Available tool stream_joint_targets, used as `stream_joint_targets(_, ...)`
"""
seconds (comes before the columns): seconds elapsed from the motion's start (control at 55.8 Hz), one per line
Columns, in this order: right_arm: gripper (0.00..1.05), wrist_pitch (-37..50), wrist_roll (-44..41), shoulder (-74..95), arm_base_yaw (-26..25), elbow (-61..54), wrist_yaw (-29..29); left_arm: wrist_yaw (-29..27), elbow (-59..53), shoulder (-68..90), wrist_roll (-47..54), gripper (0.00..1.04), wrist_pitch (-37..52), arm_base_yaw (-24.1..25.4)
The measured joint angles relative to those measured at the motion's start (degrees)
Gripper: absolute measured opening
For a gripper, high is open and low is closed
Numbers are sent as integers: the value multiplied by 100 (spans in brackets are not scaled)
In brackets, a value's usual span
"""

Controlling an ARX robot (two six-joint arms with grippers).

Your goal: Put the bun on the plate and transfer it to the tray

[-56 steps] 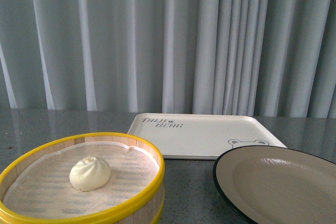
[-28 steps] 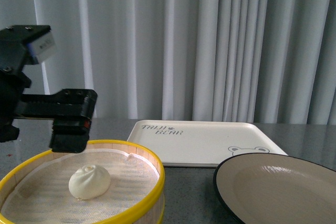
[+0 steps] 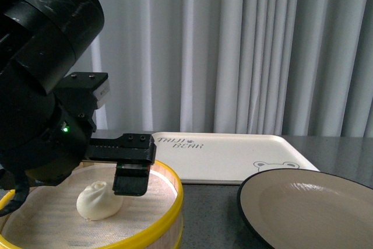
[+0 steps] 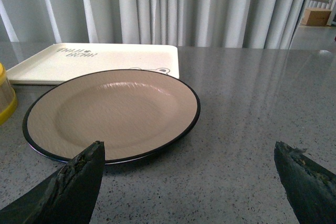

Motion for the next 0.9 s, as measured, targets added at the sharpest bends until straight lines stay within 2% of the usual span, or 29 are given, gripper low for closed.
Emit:
stream_joint_targets(0.412, 96, 0, 0, 0, 0, 0, 0, -81, 348, 553, -44, 98, 70, -146)
stream_joint_targets(0.896, 96, 0, 0, 0, 0, 0, 0, -118, 531, 824, -42, 98, 81, 17)
